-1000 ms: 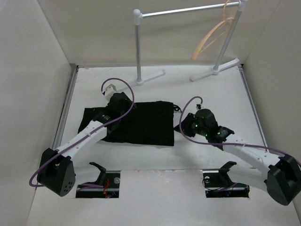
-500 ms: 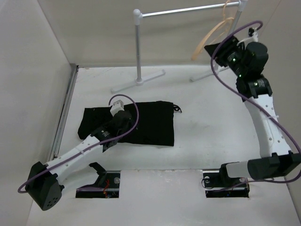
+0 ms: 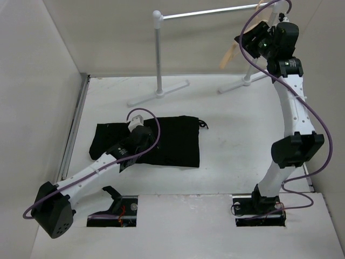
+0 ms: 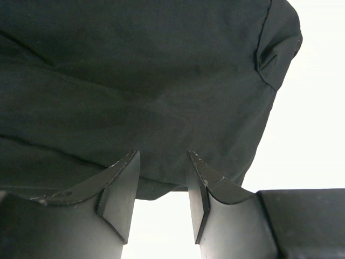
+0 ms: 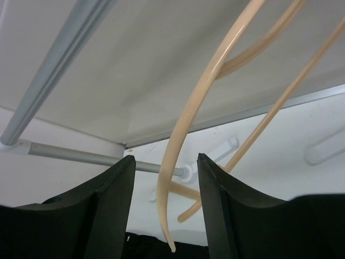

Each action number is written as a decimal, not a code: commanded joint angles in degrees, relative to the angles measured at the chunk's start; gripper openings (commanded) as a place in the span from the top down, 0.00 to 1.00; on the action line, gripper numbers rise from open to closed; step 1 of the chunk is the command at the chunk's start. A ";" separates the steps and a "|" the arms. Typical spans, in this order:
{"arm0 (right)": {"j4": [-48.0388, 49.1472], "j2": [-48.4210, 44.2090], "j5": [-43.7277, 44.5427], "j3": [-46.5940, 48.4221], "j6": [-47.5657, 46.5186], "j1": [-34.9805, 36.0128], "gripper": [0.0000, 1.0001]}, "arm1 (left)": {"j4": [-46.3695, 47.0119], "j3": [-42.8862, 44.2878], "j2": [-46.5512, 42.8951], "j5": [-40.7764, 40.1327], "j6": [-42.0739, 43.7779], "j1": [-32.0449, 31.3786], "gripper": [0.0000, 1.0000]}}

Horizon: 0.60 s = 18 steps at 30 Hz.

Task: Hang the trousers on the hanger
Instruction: Pick up the hanger from the clothesline.

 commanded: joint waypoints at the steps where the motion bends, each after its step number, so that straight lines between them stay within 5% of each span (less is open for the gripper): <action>1: 0.45 1.88 -3.55 5.09 -0.28 -0.22 0.47 | 2.36 -0.26 0.41 1.40 -0.32 1.05 0.62; 11: 5.10 4.35 -7.16 5.36 1.47 0.13 0.75 | 2.71 -1.23 0.32 1.49 -0.67 2.11 0.62; 18: 9.68 1.28 -10.59 4.75 2.89 0.13 0.80 | 2.71 -2.19 -0.20 1.49 -0.84 2.02 0.59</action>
